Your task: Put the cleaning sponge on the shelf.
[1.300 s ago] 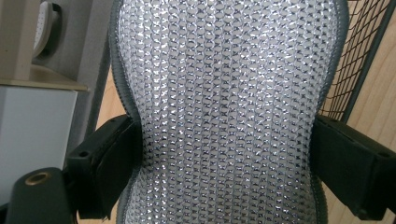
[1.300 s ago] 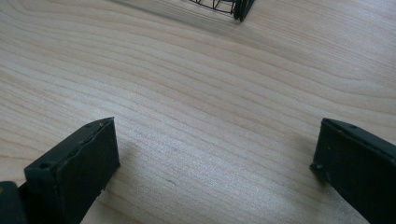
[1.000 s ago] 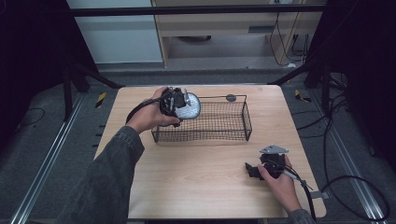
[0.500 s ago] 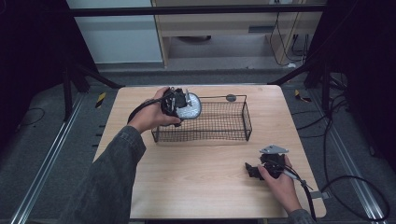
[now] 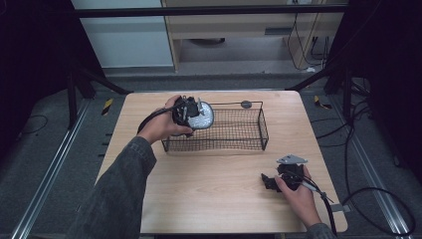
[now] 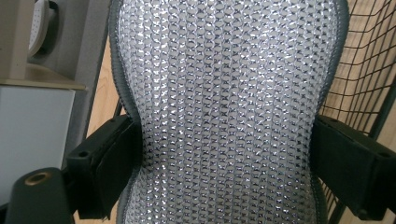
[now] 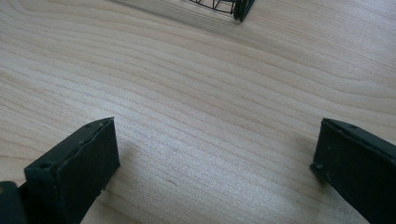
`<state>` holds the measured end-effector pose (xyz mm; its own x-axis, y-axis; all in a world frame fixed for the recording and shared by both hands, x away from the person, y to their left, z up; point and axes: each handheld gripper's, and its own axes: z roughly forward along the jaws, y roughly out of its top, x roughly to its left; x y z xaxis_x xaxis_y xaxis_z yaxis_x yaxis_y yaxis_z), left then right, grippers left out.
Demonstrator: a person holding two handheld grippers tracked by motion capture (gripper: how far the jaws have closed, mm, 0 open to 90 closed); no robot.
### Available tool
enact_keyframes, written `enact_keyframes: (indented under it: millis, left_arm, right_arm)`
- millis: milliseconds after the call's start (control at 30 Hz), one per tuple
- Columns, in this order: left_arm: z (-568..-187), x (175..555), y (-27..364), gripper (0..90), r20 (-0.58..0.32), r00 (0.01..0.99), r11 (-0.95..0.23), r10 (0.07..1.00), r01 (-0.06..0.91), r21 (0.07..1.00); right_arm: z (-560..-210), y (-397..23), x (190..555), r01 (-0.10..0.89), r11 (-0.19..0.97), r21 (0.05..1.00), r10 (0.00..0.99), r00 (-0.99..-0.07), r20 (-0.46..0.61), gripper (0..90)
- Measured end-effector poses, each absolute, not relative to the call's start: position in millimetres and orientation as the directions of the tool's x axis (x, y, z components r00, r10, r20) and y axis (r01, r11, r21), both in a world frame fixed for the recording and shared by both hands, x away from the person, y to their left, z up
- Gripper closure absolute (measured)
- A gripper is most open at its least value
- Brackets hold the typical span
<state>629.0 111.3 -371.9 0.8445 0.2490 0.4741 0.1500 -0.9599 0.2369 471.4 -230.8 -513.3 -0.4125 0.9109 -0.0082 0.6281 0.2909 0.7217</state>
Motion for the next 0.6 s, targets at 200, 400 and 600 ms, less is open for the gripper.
enact_keyframes:
  millis: [200, 400, 600]
  left_arm:
    - [-375.3, 631.3, 110.6, 10.2, 0.469, 0.847, -0.958, 0.248, 0.144, 0.247]
    - [-378.9, 634.4, 113.0, 10.1, 0.454, 0.852, -0.956, 0.259, 0.16, 0.246]
    - [-381.9, 637.6, 116.7, 9.6, 0.448, 0.856, -0.956, 0.258, 0.161, 0.243]
  right_arm:
    - [-513.3, -230.8, 471.4, 0.628, 0.291, 0.722, 0.911, -0.413, -0.008, 0.4]
    - [-513.2, -230.8, 471.3, 0.628, 0.291, 0.722, 0.911, -0.413, -0.008, 0.4]
    - [-513.2, -230.7, 471.3, 0.629, 0.289, 0.721, 0.911, -0.412, -0.006, 0.4]
